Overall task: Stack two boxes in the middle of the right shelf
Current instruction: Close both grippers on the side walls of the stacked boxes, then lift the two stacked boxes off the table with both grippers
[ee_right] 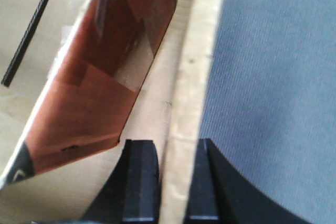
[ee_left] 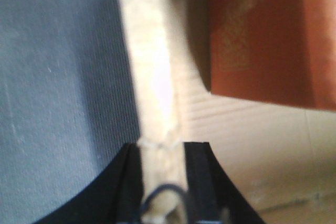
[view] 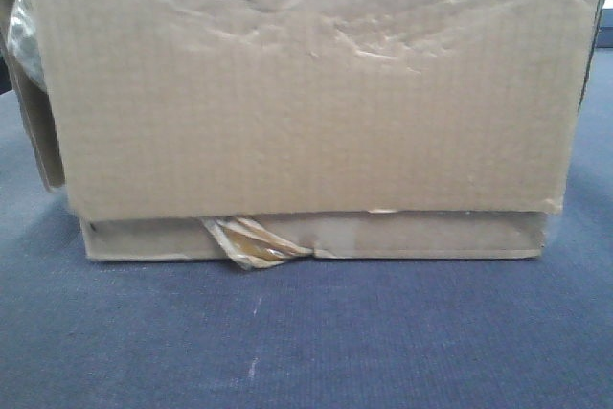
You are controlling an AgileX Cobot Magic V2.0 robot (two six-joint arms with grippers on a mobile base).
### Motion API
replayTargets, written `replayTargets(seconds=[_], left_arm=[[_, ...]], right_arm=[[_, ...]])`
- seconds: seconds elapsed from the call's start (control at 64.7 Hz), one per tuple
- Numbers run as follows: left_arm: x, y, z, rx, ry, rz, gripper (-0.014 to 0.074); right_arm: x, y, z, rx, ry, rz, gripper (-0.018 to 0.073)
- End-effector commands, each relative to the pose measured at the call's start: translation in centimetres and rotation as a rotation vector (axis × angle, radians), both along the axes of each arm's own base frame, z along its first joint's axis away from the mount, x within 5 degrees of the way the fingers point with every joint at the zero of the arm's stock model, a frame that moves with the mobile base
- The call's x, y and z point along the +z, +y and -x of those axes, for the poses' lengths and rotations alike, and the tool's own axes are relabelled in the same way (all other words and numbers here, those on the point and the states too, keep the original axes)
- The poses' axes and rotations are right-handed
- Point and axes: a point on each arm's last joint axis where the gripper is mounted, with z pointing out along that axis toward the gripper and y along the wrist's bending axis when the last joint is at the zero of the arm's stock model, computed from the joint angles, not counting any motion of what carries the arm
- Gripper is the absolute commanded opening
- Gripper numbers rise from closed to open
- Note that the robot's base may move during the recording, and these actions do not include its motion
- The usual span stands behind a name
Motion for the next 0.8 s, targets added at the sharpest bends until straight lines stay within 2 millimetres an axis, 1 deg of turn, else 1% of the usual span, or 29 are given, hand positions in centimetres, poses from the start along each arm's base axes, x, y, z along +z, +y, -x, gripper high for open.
replayTargets(seconds=[0.0, 0.015, 0.093, 0.108, 0.216, 0.278, 0.294, 0.494, 0.541, 0.649, 0.742, 0.788], left_arm=[[2.6, 0.5, 0.5, 0.012, -0.082, 0.005, -0.0111], [2.7, 0.6, 0.4, 0.012, -0.086, 0.004, -0.0111], [5.1, 0.7, 0.9, 0.012, -0.161, 0.014, -0.0111], [5.2, 0.6, 0.9, 0.010, -0.166, 0.015, -0.0111], [8.2, 0.5, 2.1, -0.004, -0.267, 0.011, -0.0111], [10.0, 0.3, 2.9, -0.015, -0.327, 0.007, -0.0111], [10.2, 0.2, 3.1, -0.019, -0.333, 0.007, -0.0111], [15.2, -0.5, 6.5, -0.065, -0.498, 0.042, -0.0111], [16.1, -0.5, 7.3, -0.072, -0.528, 0.055, -0.0111], [18.2, -0.1, 9.1, -0.075, -0.598, 0.083, -0.0111], [19.5, 0.5, 10.4, -0.071, -0.641, 0.099, -0.0111], [19.9, 0.7, 11.0, -0.070, -0.657, 0.104, -0.0111]], right_arm=[[1.4, -1.0, 0.9, 0.001, -0.034, 0.045, -0.0154], [1.6, -1.0, 1.0, 0.001, -0.041, 0.044, -0.0154], [2.8, -1.2, 1.8, 0.000, -0.077, 0.035, -0.0154], [3.0, -1.2, 1.9, 0.000, -0.084, 0.033, -0.0154], [4.8, -1.5, 3.0, -0.002, -0.140, 0.020, -0.0154], [6.4, -1.6, 3.7, -0.003, -0.186, 0.009, -0.0154], [6.6, -1.7, 3.8, -0.003, -0.193, 0.008, -0.0154], [12.5, -2.2, 6.4, -0.006, -0.376, -0.040, -0.0154], [14.0, -2.4, 7.2, -0.007, -0.425, -0.053, -0.0154], [16.8, -2.8, 8.7, -0.008, -0.514, -0.078, -0.0154], [18.8, -3.1, 10.2, -0.009, -0.585, -0.095, -0.0154], [19.5, -3.2, 10.7, -0.010, -0.611, -0.101, -0.0154]])
